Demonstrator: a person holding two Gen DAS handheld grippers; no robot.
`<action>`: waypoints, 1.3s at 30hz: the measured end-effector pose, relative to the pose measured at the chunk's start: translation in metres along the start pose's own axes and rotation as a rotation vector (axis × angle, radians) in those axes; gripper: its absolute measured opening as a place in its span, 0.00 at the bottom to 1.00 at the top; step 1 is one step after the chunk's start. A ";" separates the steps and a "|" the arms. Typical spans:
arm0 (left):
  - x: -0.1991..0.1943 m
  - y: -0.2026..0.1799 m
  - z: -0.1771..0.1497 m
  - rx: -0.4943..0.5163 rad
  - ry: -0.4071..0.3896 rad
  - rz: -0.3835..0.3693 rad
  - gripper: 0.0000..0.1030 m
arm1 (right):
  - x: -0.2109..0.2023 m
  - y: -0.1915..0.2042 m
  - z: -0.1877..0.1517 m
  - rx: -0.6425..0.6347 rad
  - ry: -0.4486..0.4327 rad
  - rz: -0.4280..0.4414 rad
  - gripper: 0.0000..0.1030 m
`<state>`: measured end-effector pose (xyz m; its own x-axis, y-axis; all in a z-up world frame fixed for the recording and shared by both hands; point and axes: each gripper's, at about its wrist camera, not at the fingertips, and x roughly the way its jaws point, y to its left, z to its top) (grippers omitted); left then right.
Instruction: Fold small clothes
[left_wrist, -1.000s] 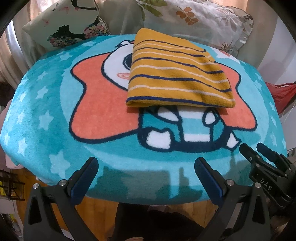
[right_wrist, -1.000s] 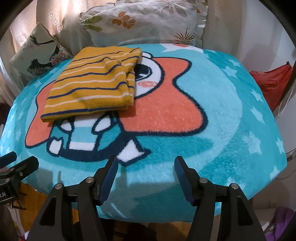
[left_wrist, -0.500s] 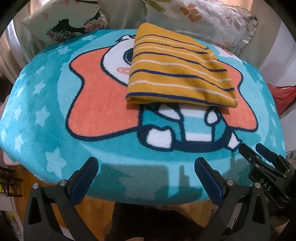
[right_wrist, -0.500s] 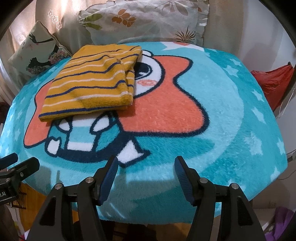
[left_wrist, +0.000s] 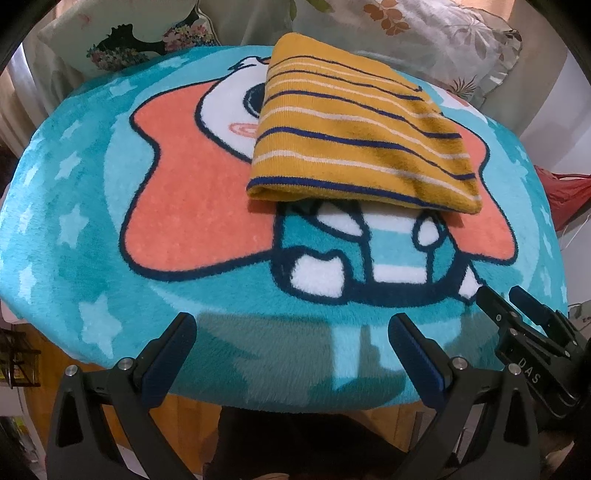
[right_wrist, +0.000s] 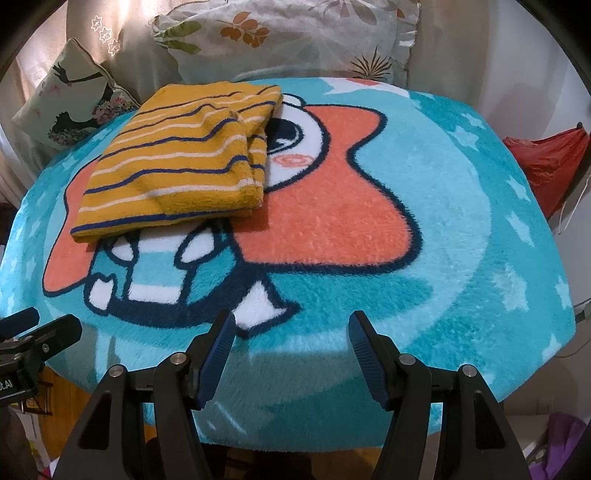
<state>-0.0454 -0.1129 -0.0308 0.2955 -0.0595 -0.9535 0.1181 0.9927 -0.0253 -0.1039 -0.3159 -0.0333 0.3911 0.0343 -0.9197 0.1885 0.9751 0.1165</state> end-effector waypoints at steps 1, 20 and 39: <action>0.001 0.001 0.001 -0.001 0.002 -0.001 1.00 | 0.000 0.001 0.000 -0.002 0.000 0.000 0.66; 0.008 0.014 0.006 -0.012 0.022 -0.013 1.00 | 0.007 0.017 0.005 -0.027 0.013 0.003 0.67; 0.009 0.016 0.005 -0.014 0.025 -0.019 1.00 | 0.007 0.023 0.004 -0.042 0.009 0.009 0.69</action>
<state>-0.0362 -0.0978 -0.0383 0.2698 -0.0757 -0.9599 0.1103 0.9928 -0.0473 -0.0931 -0.2942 -0.0355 0.3847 0.0449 -0.9219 0.1472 0.9830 0.1093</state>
